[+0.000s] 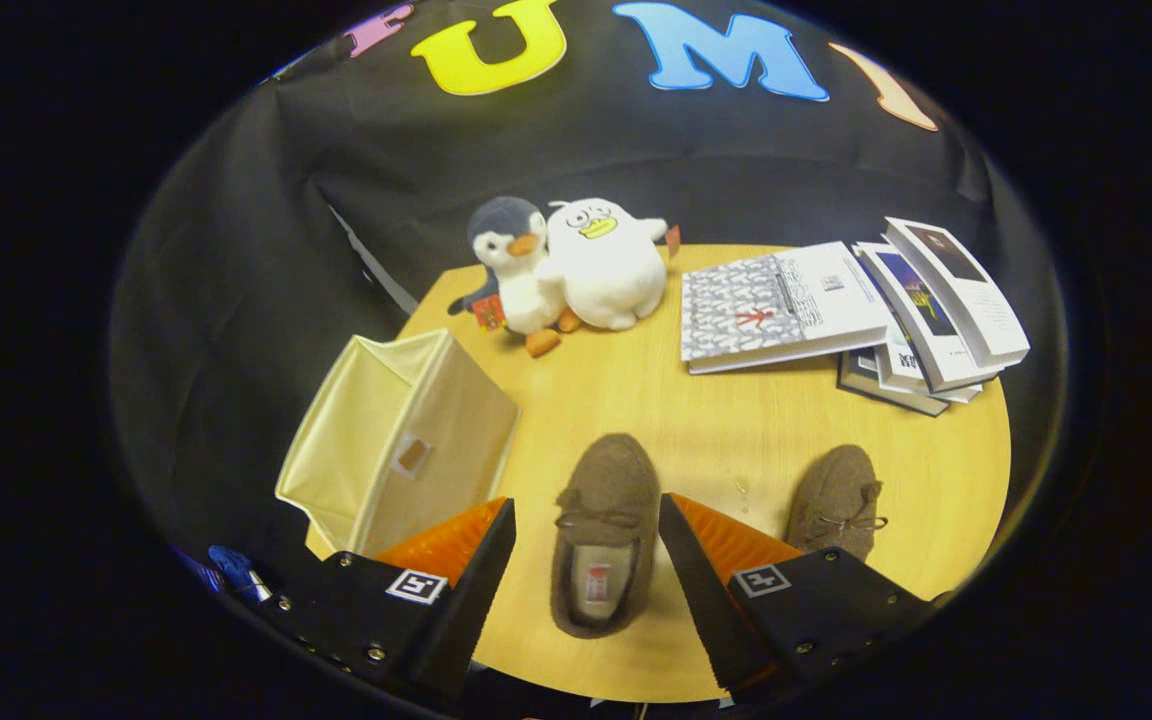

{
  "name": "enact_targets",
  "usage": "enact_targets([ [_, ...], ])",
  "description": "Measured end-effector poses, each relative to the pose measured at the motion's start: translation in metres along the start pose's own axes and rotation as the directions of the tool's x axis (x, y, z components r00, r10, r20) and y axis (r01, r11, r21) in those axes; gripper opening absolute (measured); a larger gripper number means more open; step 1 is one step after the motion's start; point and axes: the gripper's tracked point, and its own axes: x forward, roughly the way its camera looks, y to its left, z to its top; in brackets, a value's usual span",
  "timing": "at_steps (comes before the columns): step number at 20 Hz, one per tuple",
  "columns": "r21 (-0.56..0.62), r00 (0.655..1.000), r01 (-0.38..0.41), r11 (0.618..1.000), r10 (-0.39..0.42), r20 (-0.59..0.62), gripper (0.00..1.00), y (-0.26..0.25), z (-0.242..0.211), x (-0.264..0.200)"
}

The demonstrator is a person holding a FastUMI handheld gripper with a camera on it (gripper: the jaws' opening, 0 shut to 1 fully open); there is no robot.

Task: Open the storage box then place both shoes into the box .Put the left shoe in first, then the right shoe, with the right side of both shoes facing outward in a uniform manner.

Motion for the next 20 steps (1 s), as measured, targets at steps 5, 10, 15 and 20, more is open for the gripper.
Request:
enact_targets([
  [5,0.043,0.990,0.020,0.999,-0.014,-0.140,0.89,-0.013,-0.043,0.026],
  [10,0.001,0.971,0.062,0.998,-0.060,-0.233,0.89,-0.023,-0.060,0.057],
  [15,-0.016,0.954,0.094,0.995,-0.095,-0.284,0.86,-0.028,-0.061,0.090],
  [20,-0.015,0.944,0.071,0.997,-0.072,-0.321,0.06,-0.022,-0.065,0.101],
])
